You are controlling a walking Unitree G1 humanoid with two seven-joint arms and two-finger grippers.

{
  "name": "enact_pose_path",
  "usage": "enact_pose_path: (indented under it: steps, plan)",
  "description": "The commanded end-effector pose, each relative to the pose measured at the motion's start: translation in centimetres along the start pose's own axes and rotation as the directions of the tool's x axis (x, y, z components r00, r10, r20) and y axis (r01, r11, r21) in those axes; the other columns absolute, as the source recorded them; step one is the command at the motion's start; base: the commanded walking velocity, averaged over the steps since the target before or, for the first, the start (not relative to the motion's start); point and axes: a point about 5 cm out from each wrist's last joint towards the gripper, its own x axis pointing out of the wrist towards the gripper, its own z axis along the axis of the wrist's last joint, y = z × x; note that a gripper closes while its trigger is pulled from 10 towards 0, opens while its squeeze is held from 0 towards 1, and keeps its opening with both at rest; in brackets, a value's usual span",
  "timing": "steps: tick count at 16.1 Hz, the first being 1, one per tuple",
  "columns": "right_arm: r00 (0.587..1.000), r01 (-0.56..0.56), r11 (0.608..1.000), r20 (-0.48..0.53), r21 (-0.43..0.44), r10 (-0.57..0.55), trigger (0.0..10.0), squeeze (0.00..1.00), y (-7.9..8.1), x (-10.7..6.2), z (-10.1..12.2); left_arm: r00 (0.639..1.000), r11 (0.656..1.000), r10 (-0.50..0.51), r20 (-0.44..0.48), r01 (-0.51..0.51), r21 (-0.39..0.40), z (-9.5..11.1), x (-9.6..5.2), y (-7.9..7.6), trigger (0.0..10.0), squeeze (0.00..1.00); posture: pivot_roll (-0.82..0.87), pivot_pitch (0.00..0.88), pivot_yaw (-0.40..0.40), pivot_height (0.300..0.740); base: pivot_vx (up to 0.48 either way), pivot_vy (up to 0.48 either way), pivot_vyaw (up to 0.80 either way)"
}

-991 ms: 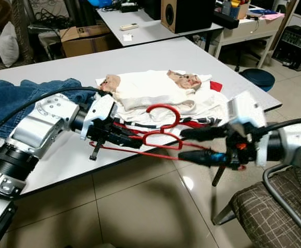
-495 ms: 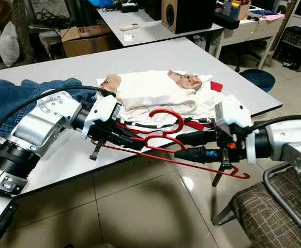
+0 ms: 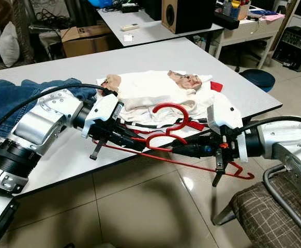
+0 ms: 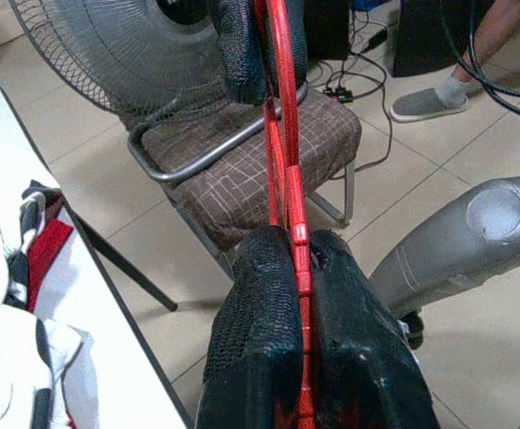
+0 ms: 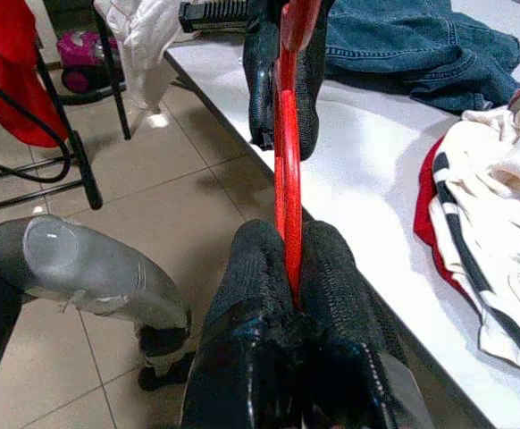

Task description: Hang hanger

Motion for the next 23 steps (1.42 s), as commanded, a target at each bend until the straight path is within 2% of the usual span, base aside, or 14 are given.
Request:
enact_pose_path:
  steps: [1, 6, 7, 8, 9, 10, 11, 12, 16, 18, 19, 21, 22, 23]
  plan:
    - [1.000, 0.010, 1.000, -0.003, -0.016, -0.010, 0.0, 0.00, -0.3, 0.1, 0.2, 1.000, 0.998, -0.029, 0.002, 0.028, 0.057, 1.4, 0.0, 0.2, 0.0, 0.00, -0.08, 0.000, 0.063, 0.740, 0.000, 0.000, 0.00]
    - [1.000, 0.005, 1.000, 0.007, -0.019, -0.005, 0.0, 0.00, -0.5, 0.2, 0.2, 1.000, 0.998, -0.009, -0.001, 0.009, 0.057, 1.4, -0.2, 0.3, 0.0, 0.00, -0.08, 0.000, 0.065, 0.740, 0.000, 0.000, 0.00]
    - [1.000, 0.005, 1.000, 0.008, -0.017, -0.005, 0.0, 0.00, -0.4, 0.2, 0.2, 1.000, 0.997, 0.031, -0.001, -0.031, 0.068, 1.4, -0.3, 0.6, 3.1, 0.00, -0.08, 0.000, 0.065, 0.740, 0.000, 0.000, 0.00]
    - [1.000, 0.004, 1.000, 0.011, -0.013, -0.004, 0.0, 0.00, -0.3, 0.1, 0.0, 0.998, 0.998, 0.060, 0.021, -0.061, 0.036, 1.4, -0.6, 0.9, 10.0, 0.00, -0.08, 0.000, 0.066, 0.740, 0.000, 0.000, 0.00]
    - [1.000, 0.004, 1.000, 0.013, -0.002, -0.004, 0.0, 0.00, 0.0, -0.1, -0.2, 0.998, 1.000, 0.026, 0.051, -0.026, 0.007, 1.6, -1.0, 0.7, 10.0, 1.00, -0.08, 0.000, 0.075, 0.740, 0.000, 0.000, 0.00]
    - [1.000, 0.005, 1.000, 0.010, 0.009, -0.005, 0.0, 0.00, 0.2, -0.2, -0.5, 0.996, 1.000, 0.001, 0.087, -0.002, 0.008, 1.9, -1.4, 0.4, 10.0, 1.00, -0.08, 0.000, 0.076, 0.740, 0.000, 0.000, 0.00]
    - [1.000, 0.007, 1.000, 0.009, 0.025, -0.008, 0.0, 0.00, 0.4, -0.3, -0.8, 0.992, 1.000, -0.001, 0.126, -0.002, 0.023, 2.3, -1.6, 0.4, 10.0, 0.87, -0.08, 0.000, 0.078, 0.740, 0.000, 0.000, 0.00]
    - [1.000, 0.007, 0.999, 0.009, 0.034, -0.008, 0.0, 0.00, 0.7, -0.4, -0.9, 0.987, 0.999, 0.003, 0.158, -0.009, 0.037, 2.7, -1.8, 0.5, 10.0, 0.00, -0.08, 0.000, 0.082, 0.740, 0.000, 0.000, 0.00]
    - [0.999, 0.049, 0.996, -0.009, 0.081, -0.048, 0.0, 0.00, 1.8, -0.9, -2.2, 0.972, 0.999, 0.032, 0.232, -0.033, -0.001, 2.9, -2.6, 0.7, 10.0, 0.00, -0.08, 0.000, 0.089, 0.740, 0.000, 0.000, 0.00]
    - [0.986, 0.169, 0.976, -0.013, 0.137, -0.169, 0.0, 0.00, 3.2, -1.9, -3.6, 0.957, 0.982, 0.183, 0.223, -0.169, -0.081, 1.9, -4.2, 1.0, 10.0, 0.00, -0.09, 0.000, 0.089, 0.740, 0.000, 0.000, 0.00]
    - [0.974, 0.225, 0.962, -0.008, 0.151, -0.227, 0.0, 0.00, 3.6, -2.2, -3.9, 0.938, 0.959, 0.276, 0.211, -0.254, -0.124, 1.3, -4.9, 1.2, 10.0, 0.00, -0.09, 0.000, 0.089, 0.740, 0.000, 0.000, 0.00]
    - [0.918, 0.382, 0.901, 0.028, 0.206, -0.396, 0.0, 0.00, 5.0, -2.7, -4.4, 0.830, 0.839, 0.539, 0.144, -0.511, -0.188, -0.5, -6.7, 1.5, 10.0, 0.00, -0.09, 0.000, 0.090, 0.740, 0.000, 0.000, 0.00]
    - [0.825, 0.531, 0.809, 0.066, 0.252, -0.562, 0.0, 0.00, 5.1, -2.7, -4.5, 0.742, 0.748, 0.658, 0.127, -0.626, -0.221, -1.5, -6.3, 1.2, 10.0, 0.00, -0.09, 0.000, 0.091, 0.740, 0.000, 0.000, 0.00]
    - [0.715, 0.652, 0.701, 0.070, 0.289, -0.695, 0.0, 0.00, 5.2, -2.6, -4.6, 0.668, 0.666, 0.737, 0.105, -0.690, -0.285, -2.4, -5.2, 0.5, 10.0, 0.00, -0.09, 0.000, 0.096, 0.740, 0.000, 0.000, 0.00]
